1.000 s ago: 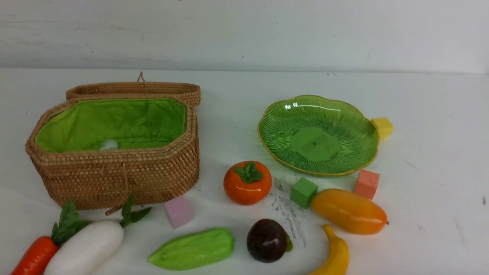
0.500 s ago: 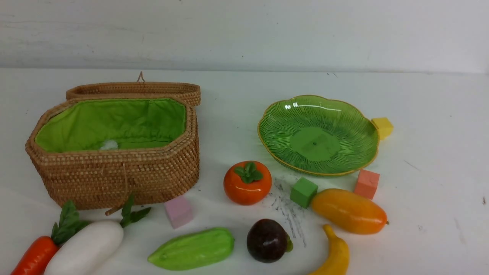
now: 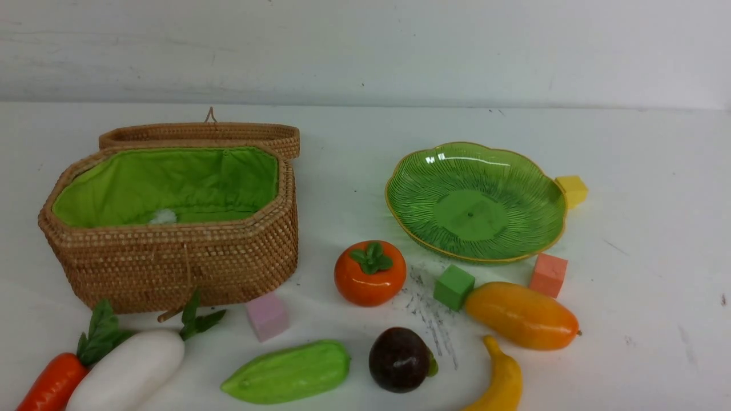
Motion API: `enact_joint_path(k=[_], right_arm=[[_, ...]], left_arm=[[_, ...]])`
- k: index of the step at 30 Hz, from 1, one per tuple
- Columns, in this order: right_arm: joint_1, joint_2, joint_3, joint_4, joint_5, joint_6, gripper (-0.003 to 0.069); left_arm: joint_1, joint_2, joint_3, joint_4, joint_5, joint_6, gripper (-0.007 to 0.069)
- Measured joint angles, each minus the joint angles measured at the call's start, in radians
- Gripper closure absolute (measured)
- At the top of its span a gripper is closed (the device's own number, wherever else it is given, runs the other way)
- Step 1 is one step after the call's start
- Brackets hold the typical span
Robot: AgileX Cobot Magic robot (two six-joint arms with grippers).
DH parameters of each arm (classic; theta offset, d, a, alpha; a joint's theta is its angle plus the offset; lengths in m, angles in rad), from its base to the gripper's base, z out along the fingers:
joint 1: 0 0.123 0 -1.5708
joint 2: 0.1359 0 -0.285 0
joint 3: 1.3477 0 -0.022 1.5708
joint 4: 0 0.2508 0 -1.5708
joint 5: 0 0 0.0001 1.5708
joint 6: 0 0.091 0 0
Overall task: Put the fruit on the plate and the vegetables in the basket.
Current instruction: Use the right arm to grab a banana and put it into the right plate
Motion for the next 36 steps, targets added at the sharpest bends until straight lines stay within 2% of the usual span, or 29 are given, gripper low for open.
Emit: enact_joint_path(k=[5,11,20,26,27,32,36], right_arm=[[0.0,0.0,0.0,0.0,-0.082,0.091,0.0418],[0.0,0.0,-0.011,0.0,-0.047,0.122,0.0418],[0.0,0.002,-0.269,0.0,0.292,0.125,0.0418],[0.0,0.13,-0.521,0.0,0.545,0.126,0.0418],[0.0,0.136,-0.527,0.0,0.545,0.126,0.0418],[0.0,0.292,-0.601,-0.001,0.765,0.126,0.0418],[0.0,0.35,-0.6,-0.018,0.794,0.126,0.0418]], left_arm=[[0.0,0.0,0.0,0.0,0.0,0.0,0.0386],[0.0,0.0,0.0,0.0,0.0,0.0,0.0386],[0.0,0.0,0.0,0.0,0.0,0.0,0.0386],[0.0,0.0,0.0,0.0,0.0,0.0,0.0386],[0.0,0.0,0.0,0.0,0.0,0.0,0.0386],[0.0,0.0,0.0,0.0,0.0,0.0,0.0386],[0.0,0.0,0.0,0.0,0.0,0.0,0.0386]])
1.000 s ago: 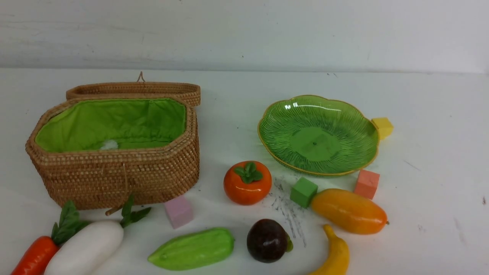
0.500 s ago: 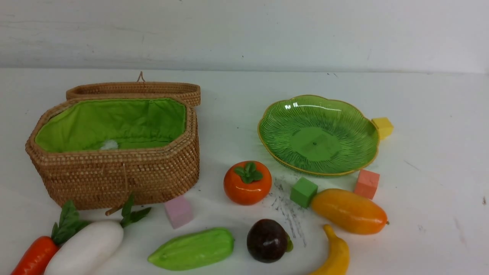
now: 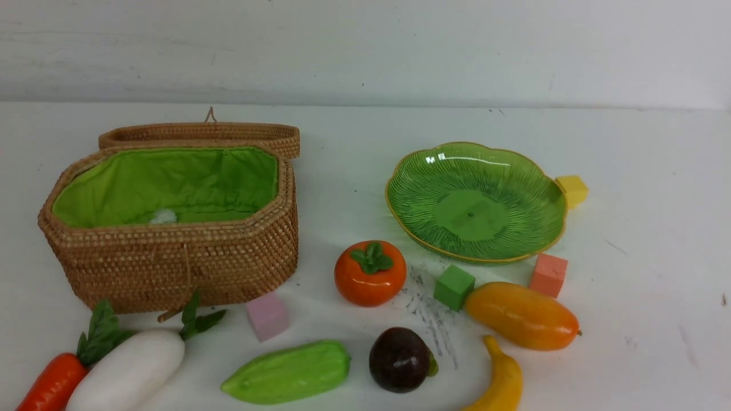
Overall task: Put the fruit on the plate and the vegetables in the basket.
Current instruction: Use the right arm to grab a banana and put it into the right plate
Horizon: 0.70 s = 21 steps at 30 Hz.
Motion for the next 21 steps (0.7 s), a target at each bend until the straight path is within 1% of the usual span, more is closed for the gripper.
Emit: enact_joint_path(k=[3,8,10,15,21], right_arm=[[0.0,0.021,0.0,-0.001,-0.001,0.0,0.0418],[0.004,0.051,0.0,0.064,-0.015,0.001,0.0418],[0.012,0.051,0.0,0.071,-0.015,0.001,0.0418],[0.102,0.051,0.0,0.072,-0.016,0.001,0.0418],[0.208,0.051,0.0,0.029,-0.017,0.001,0.0418]], left_arm=[[0.0,0.0,0.0,0.0,0.0,0.0,0.0386],[0.0,0.0,0.0,0.0,0.0,0.0,0.0386],[0.0,0.0,0.0,0.0,0.0,0.0,0.0386],[0.0,0.0,0.0,0.0,0.0,0.0,0.0386],[0.0,0.0,0.0,0.0,0.0,0.0,0.0386]])
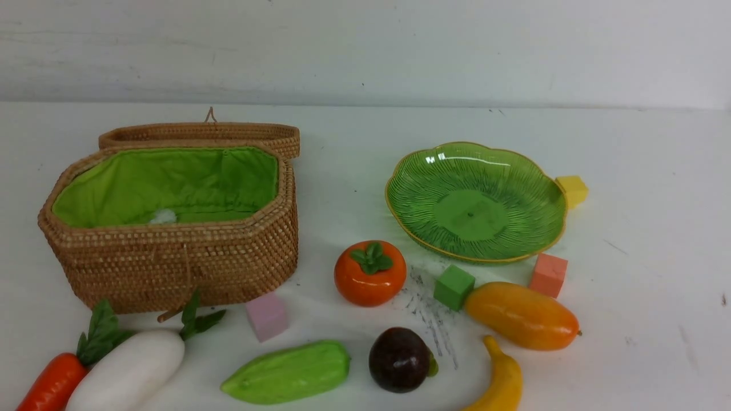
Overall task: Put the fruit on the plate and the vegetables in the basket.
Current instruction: Use the right arm to grab a banana and put it into the right plate
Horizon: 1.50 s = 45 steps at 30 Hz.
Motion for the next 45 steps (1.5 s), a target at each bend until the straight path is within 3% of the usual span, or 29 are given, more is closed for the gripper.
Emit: enact_joint_path(k=[4,13,24,30,36,45], right_arm=[[0.054,0.002,0.0,-0.051,-0.048,0.0,0.0418],[0.062,0.012,0.0,-0.081,-0.101,0.0,0.0418],[0.062,0.012,0.0,-0.049,-0.014,-0.036,0.0418],[0.062,0.048,-0.005,0.022,0.062,-0.148,0.0418],[0.062,0.202,-0.075,0.146,0.177,-0.286,0.0418],[0.087,0.447,-0.207,0.38,0.299,-0.654,0.0418]], left_arm=[[0.0,0.0,0.0,0.0,0.0,0.0,0.0386],[0.0,0.0,0.0,0.0,-0.003,0.0,0.0386],[0.0,0.0,0.0,-0.113,-0.252,0.0,0.0386],[0.0,0.0,0.0,-0.237,-0.412,0.0,0.0386],[0.0,0.0,0.0,-0.374,-0.472,-0.054,0.0386],[0.0,0.0,-0.155,-0.371,-0.294,-0.018,0.0386]])
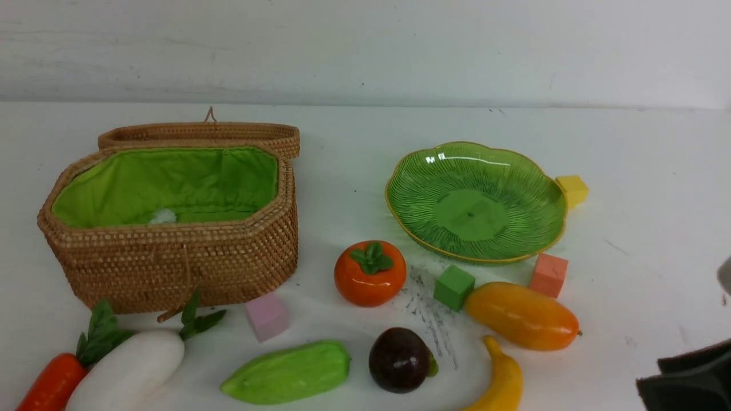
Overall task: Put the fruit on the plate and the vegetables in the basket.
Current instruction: Use the right arm to grab a banana and put it into the right plate
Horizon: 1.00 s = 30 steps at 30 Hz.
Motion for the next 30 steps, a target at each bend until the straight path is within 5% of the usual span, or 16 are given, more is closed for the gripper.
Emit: enact_joint_path(k=[10,16,24,30], right_arm=[[0.103,0.158,-0.003,0.05,0.001,-0.109,0.0418],[0.104,0.221,-0.003,0.052,-0.024,-0.165,0.0418],[0.104,0.241,-0.003,0.068,-0.029,-0.536,0.0418],[0.104,0.242,-0.008,0.122,-0.03,-0.626,0.0418]], left_arm=[[0.0,0.036,-0.194,0.061,0.43,0.162,0.0386],[0.0,0.115,-0.196,0.091,0.48,0.201,0.0386],[0.0,0.15,-0.197,0.11,0.486,0.202,0.0386],[0.0,0.15,-0.197,0.11,0.487,0.202,0.0386]])
